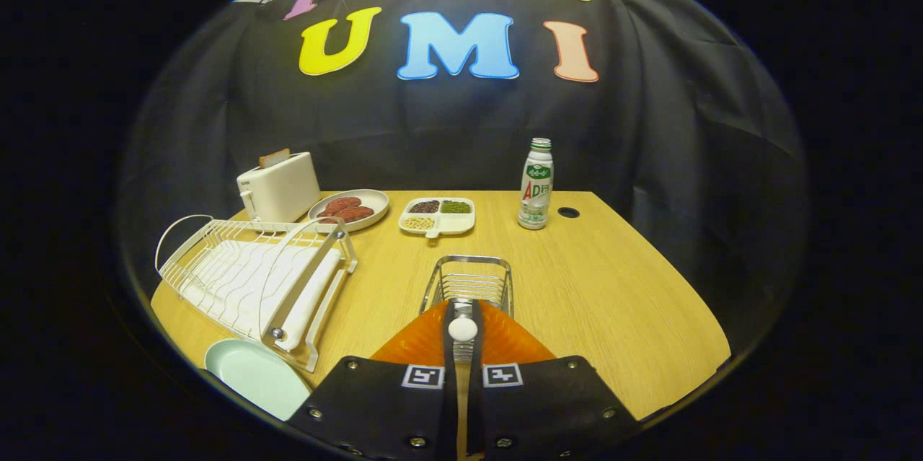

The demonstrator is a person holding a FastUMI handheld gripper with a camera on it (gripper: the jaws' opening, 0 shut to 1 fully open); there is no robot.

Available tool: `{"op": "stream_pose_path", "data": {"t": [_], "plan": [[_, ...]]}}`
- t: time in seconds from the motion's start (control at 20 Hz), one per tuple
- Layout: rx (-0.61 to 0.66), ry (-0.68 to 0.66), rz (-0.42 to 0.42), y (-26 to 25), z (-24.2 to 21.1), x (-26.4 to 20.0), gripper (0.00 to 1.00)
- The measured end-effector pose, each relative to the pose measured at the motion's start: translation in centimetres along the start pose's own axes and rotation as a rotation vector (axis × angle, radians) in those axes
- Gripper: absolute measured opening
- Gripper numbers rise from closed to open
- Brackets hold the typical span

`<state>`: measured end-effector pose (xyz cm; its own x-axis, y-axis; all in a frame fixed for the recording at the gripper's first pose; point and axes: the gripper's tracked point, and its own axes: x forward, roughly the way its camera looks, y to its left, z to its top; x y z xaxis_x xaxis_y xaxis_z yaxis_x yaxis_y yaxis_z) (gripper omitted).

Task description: Take the plate from the dish rack, then take the spoon from the basket and place it into the plate.

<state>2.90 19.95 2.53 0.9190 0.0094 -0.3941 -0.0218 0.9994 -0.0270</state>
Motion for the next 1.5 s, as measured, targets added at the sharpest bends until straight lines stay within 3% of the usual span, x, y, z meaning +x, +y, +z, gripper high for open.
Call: {"op": "stream_pose_path", "data": {"t": [0.3, 0.65, 1.0, 1.2, 1.5], "plan": [[-0.010, -0.018, -0.044, 0.1, 2.1, -1.2, 0.01], [-0.090, -0.070, -0.077, 2.0, 6.1, -6.6, 0.01], [-0.132, -0.072, 0.061, 11.6, 7.5, -13.7, 0.01], [-0.158, -0.005, 0.183, 17.7, 4.3, -16.8, 0.00], [-0.182, 0.153, 0.268, 22.0, -1.9, -18.3, 0.01]]}}
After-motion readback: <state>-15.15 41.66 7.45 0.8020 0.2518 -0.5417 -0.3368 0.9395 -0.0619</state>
